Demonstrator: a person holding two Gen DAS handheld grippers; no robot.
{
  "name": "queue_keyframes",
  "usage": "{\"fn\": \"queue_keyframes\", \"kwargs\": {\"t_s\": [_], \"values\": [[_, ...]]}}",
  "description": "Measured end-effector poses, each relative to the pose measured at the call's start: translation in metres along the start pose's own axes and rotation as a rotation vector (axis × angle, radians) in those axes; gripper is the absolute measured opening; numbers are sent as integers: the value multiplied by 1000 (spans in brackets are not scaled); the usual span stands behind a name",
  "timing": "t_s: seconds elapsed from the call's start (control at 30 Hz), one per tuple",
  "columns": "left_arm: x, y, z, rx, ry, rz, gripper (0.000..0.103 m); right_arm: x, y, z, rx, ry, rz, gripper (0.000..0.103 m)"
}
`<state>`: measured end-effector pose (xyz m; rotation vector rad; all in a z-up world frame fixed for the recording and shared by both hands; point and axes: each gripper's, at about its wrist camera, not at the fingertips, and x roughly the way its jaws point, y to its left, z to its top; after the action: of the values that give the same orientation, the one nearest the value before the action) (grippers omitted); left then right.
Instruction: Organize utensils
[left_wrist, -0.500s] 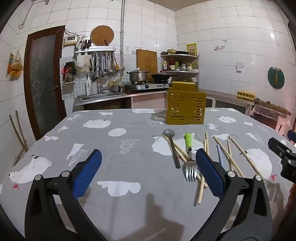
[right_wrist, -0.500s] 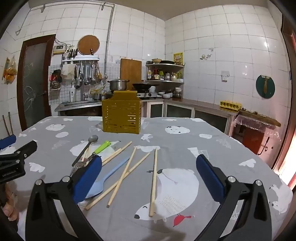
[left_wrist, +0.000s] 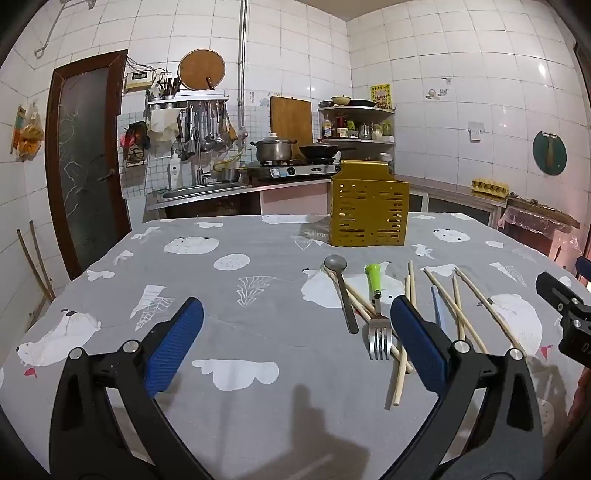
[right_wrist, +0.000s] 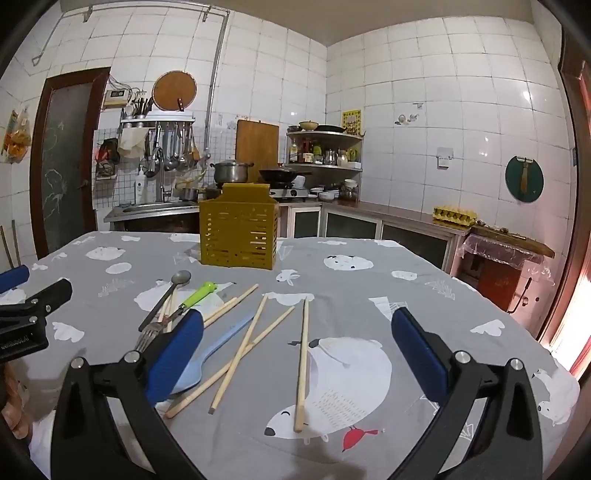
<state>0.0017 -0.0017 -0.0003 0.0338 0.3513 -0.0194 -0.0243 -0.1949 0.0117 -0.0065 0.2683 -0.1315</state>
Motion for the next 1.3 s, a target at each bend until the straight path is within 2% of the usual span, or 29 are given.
{"fn": "queue_keyframes", "kwargs": {"t_s": [1.3], "values": [[-2, 0, 0, 6, -10, 3, 98, 2, -2, -1, 7, 3, -7, 99]]}}
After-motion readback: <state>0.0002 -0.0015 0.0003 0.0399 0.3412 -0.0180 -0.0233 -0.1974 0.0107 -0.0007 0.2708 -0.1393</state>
